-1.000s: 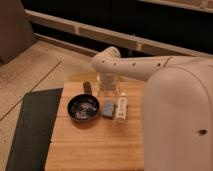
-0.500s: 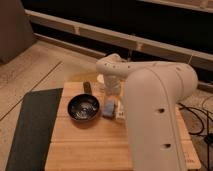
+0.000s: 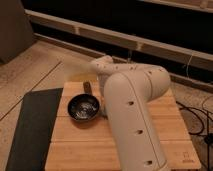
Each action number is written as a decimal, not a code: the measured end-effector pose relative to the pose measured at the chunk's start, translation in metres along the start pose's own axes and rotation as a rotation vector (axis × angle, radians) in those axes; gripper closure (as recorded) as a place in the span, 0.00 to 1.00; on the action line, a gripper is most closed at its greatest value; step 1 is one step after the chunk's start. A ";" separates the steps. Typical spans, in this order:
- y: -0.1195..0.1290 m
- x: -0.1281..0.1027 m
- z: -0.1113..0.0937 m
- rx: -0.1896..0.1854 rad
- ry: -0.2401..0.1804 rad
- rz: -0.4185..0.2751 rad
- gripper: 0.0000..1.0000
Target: Push the ceramic bowl across the table
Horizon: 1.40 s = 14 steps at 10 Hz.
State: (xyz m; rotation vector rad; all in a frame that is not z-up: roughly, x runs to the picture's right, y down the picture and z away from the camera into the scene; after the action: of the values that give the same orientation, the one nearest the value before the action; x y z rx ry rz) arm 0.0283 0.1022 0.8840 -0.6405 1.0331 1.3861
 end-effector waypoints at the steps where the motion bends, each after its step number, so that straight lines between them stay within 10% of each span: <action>1: 0.008 -0.003 0.000 -0.004 0.004 -0.019 0.35; 10: 0.145 -0.030 -0.054 -0.316 -0.223 -0.216 0.35; 14: 0.126 -0.032 -0.068 -0.337 -0.310 -0.203 0.35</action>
State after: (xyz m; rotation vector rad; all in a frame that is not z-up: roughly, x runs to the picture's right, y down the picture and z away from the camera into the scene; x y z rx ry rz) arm -0.1041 0.0445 0.9068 -0.7261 0.4783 1.4359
